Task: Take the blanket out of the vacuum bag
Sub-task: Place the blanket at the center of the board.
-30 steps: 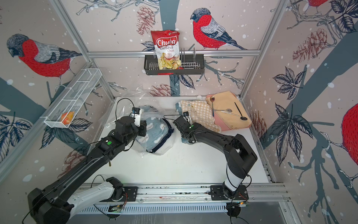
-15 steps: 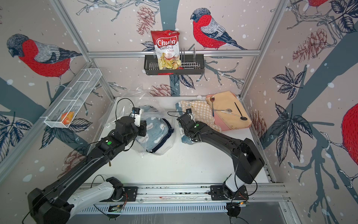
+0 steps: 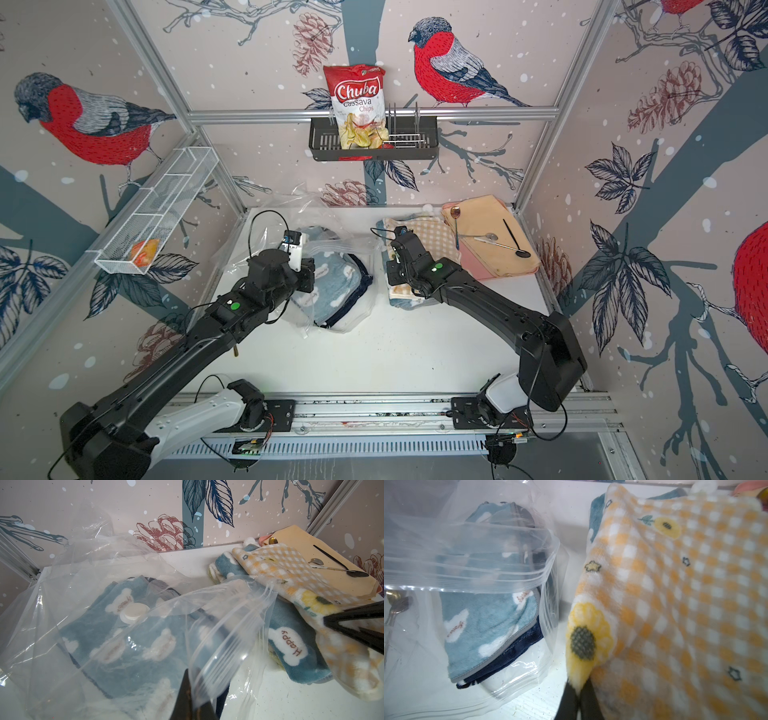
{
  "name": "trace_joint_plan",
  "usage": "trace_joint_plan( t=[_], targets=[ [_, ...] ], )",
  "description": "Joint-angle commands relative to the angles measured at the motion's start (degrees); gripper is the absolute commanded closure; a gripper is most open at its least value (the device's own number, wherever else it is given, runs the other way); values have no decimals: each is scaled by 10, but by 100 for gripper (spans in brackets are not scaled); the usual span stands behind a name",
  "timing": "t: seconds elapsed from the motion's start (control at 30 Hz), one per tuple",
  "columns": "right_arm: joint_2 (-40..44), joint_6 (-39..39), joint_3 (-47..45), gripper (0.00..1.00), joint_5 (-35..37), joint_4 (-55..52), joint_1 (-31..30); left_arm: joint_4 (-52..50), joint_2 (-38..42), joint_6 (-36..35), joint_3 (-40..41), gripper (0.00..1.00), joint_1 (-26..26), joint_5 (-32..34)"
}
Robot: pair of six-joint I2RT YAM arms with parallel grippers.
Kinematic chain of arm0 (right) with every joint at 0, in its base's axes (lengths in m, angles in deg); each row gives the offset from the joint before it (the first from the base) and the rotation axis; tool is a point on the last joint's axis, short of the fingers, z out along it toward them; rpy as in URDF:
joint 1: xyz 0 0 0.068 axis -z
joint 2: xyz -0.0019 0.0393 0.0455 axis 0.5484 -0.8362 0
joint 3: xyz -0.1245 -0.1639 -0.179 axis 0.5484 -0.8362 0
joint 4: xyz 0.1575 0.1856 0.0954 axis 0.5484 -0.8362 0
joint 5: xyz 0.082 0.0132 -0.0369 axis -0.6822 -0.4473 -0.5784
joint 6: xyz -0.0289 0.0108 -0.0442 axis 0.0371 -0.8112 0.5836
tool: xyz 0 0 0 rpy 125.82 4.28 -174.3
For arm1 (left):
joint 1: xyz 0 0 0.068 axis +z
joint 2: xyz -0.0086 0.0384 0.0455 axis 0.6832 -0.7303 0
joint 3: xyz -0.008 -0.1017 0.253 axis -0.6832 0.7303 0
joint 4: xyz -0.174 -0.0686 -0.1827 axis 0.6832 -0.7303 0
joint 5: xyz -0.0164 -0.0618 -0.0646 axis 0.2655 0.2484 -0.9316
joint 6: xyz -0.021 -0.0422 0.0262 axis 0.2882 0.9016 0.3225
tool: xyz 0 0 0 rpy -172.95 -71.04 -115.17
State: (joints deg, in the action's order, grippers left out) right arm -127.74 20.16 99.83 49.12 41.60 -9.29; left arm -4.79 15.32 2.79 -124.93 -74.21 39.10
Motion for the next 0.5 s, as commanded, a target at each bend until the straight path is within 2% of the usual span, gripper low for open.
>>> trace_joint_plan(
  t=[0.0,0.1,0.13,0.17,0.27,0.47],
  targets=[
    [-18,-23,-13,98,-91,40,0,11,3,-1,-3,100,1,-4],
    [-45,-31,-18,88,-137,46,8,11,4,0,-3,100,1,-4],
    [-51,-33,-20,80,-160,49,12,11,4,0,-3,100,1,-5],
    [-55,-36,-24,65,-181,52,17,11,4,0,-3,100,1,-4],
    [-55,-44,-22,52,-200,33,47,10,3,-1,-4,100,1,-6],
    [24,-58,-26,45,-221,55,110,10,2,-1,-4,100,1,-7]
  ],
)
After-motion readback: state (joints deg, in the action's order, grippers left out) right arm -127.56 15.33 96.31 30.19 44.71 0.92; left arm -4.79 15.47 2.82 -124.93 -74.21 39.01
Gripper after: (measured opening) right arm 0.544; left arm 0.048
